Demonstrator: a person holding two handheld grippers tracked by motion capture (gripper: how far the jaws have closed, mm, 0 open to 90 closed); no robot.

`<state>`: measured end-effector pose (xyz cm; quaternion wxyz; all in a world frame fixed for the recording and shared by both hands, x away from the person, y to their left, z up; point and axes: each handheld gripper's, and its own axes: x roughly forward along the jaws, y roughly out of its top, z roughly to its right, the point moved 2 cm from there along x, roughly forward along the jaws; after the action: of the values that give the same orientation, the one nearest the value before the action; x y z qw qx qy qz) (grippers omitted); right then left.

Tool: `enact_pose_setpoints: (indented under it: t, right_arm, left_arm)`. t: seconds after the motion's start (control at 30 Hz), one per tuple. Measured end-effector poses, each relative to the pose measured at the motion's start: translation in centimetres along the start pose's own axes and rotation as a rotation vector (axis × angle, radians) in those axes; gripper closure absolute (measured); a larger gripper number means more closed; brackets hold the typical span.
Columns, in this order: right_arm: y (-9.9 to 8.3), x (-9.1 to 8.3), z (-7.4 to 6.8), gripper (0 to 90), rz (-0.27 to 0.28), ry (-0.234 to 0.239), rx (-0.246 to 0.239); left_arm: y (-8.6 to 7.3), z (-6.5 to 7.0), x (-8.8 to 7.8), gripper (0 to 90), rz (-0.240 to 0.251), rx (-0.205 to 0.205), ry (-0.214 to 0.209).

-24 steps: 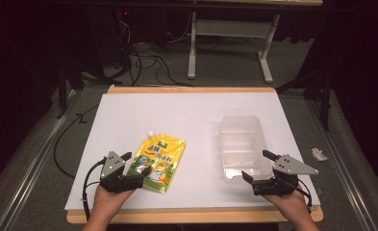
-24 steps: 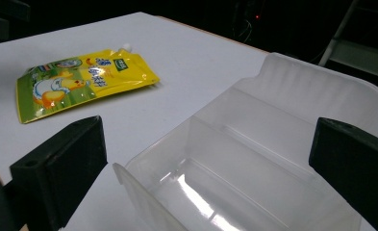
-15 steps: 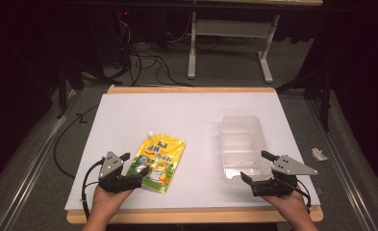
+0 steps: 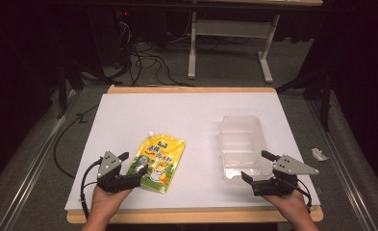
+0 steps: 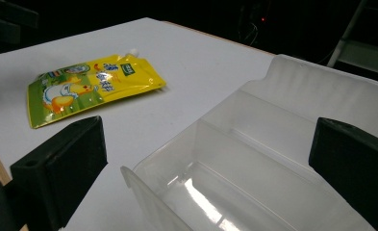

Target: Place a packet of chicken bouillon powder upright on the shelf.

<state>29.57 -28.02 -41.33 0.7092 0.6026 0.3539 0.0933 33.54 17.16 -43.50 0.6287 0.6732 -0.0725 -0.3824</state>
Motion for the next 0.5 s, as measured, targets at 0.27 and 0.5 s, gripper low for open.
enact_pose_setpoints:
  t: [0.27,0.5]
  right_arm:
    - [-0.2,0.2,-0.1,0.0,-0.020,-0.009,-0.009]
    - [0.0,0.2,-0.1,0.0,-0.027,0.001,-0.007]
  left_arm:
    - [0.0,-0.2,0.1,20.8,-0.008,-0.050,-0.037]
    - [0.3,-0.3,1.7,25.8,-0.031,-0.074,-0.024]
